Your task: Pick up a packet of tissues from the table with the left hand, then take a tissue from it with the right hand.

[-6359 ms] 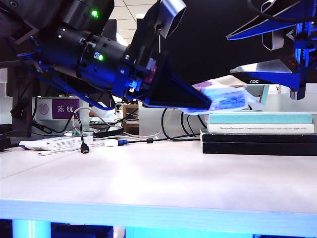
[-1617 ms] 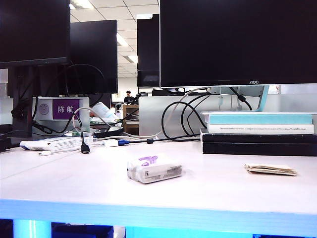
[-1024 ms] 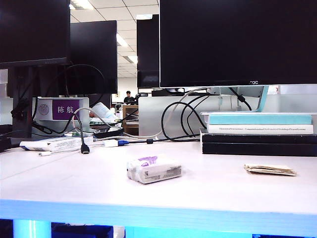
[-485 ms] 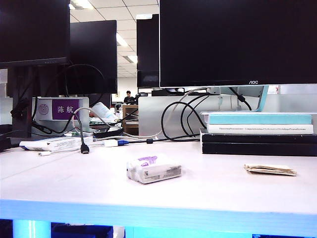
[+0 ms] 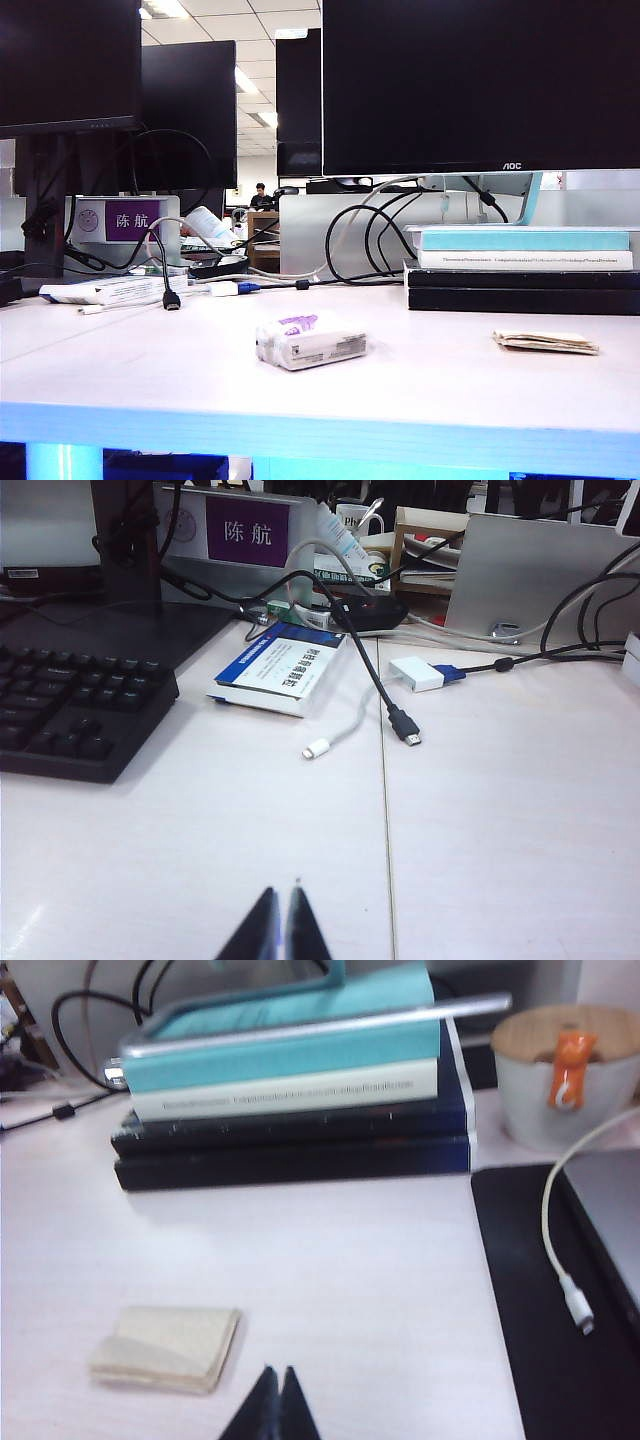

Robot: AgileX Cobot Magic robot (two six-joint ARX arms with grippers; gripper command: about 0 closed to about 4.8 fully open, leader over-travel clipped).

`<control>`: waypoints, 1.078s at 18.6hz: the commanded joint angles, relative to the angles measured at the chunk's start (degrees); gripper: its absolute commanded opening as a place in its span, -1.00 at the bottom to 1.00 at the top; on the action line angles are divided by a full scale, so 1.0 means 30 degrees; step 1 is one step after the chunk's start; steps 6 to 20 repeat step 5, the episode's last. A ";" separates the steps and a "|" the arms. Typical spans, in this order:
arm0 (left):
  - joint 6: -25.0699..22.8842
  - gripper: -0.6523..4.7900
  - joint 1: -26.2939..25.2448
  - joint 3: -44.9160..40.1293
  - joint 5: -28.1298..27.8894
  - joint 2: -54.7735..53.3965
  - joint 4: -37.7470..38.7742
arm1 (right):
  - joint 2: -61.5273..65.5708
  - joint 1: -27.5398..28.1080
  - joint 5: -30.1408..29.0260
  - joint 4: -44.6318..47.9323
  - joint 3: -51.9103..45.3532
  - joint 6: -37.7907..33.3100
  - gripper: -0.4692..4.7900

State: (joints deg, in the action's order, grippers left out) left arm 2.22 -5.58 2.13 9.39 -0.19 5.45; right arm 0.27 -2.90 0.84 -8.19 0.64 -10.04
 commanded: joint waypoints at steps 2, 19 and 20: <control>-0.0029 -0.67 -0.0007 0.0073 -0.0058 0.0036 -0.0095 | 0.0007 0.0000 -0.0197 0.0466 -0.0124 -0.0102 -0.82; -0.0029 -0.67 -0.0007 0.0073 -0.0058 0.0036 -0.0095 | 0.0007 0.0000 -0.0197 0.0466 -0.0124 -0.0102 -0.82; -0.0029 -0.67 -0.0007 0.0073 -0.0058 0.0036 -0.0095 | 0.0007 0.0000 -0.0197 0.0466 -0.0124 -0.0102 -0.82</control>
